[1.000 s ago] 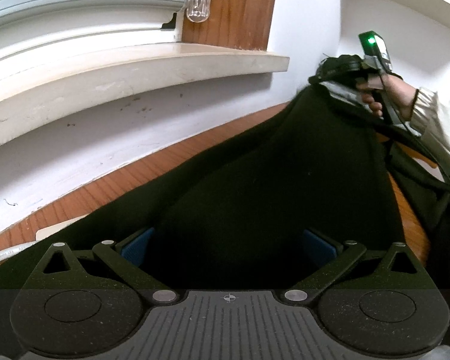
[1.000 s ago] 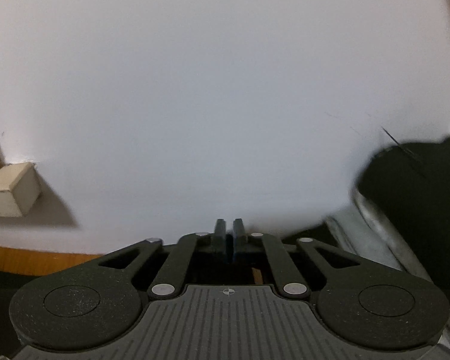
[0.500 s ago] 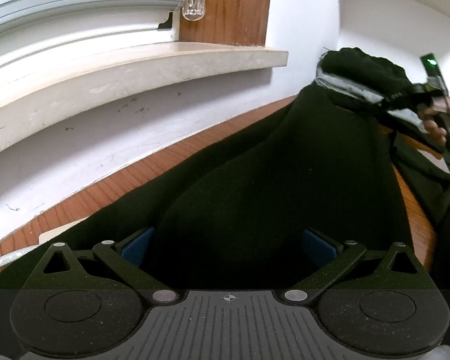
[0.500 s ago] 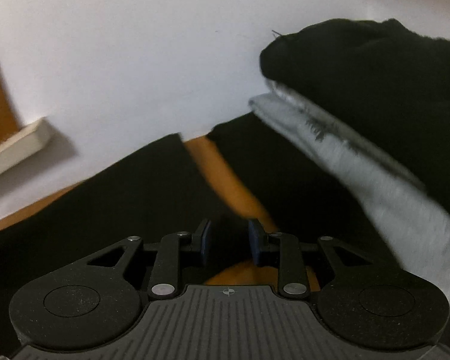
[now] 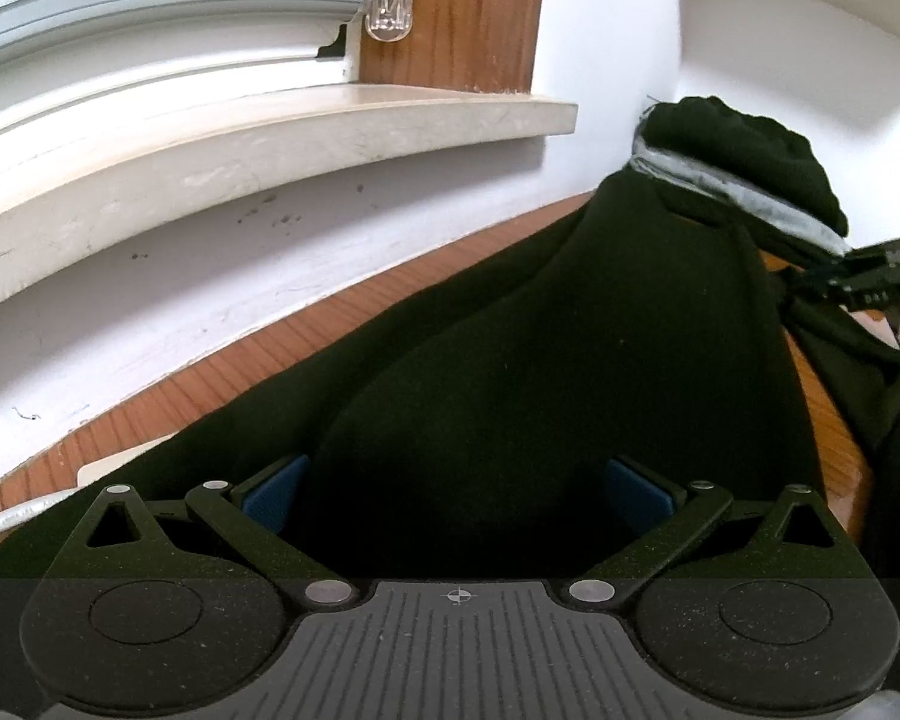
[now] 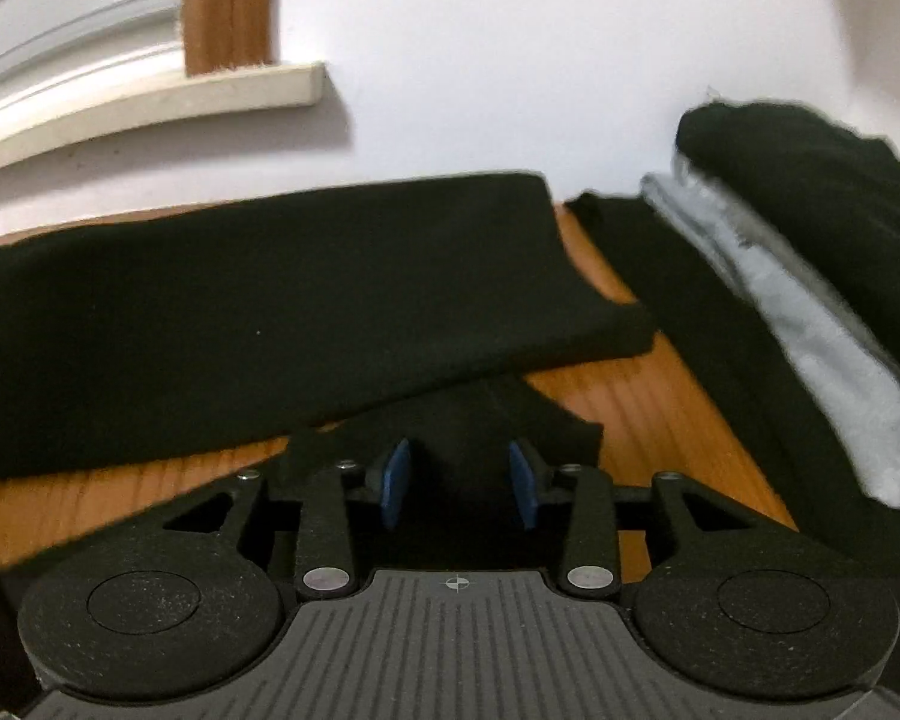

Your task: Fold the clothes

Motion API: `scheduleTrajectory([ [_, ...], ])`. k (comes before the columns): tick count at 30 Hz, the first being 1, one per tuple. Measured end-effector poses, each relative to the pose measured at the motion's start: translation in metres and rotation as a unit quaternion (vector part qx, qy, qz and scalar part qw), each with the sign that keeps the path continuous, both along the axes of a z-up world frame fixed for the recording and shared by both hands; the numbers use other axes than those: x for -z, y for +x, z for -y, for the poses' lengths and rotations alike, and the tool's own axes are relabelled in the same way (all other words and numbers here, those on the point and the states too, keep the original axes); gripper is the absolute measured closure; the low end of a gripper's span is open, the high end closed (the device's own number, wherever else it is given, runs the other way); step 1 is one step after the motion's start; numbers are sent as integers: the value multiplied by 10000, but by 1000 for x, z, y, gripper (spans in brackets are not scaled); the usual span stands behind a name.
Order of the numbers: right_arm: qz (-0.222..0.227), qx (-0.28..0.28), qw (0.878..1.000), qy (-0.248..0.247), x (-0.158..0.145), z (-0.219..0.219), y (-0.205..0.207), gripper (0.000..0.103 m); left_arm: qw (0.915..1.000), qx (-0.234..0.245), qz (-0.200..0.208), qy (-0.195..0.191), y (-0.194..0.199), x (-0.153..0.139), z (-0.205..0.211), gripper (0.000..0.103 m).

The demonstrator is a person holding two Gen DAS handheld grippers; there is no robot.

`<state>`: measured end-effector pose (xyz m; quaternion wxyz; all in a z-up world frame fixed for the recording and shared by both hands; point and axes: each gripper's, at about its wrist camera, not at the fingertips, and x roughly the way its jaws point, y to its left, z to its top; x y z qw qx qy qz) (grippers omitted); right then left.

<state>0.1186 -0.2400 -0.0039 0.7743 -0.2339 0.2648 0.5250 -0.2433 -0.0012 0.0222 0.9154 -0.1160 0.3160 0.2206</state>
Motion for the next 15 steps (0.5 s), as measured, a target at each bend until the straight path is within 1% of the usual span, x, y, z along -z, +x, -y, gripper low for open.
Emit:
scheduleTrajectory([
  [4, 87, 497, 9987, -77, -1, 27, 13, 64, 10000, 2, -1, 3, 0, 0, 0, 0],
  [6, -22, 792, 9968, -133, -3, 41, 24, 64, 10000, 3, -7, 10, 0, 0, 0, 0],
  [8, -167, 1026, 9945, -136, -6, 46, 33, 64, 10000, 8, -22, 27, 1, 0, 1, 0],
  [10, -199, 1156, 9931, -7, -11, 40, 38, 64, 10000, 14, -35, 43, 1, 0, 1, 0],
  [11, -300, 1208, 9921, 136, -14, 34, 41, 64, 10000, 15, -36, 43, 1, 0, 1, 0],
  [13, -628, 1278, 9890, 400, -17, 15, 46, 64, 10000, 17, -29, 37, 1, 1, 0, 0],
  [15, -901, 1432, 9843, 511, -13, -6, 53, 63, 10000, 19, -19, 26, 1, 0, 0, 0],
])
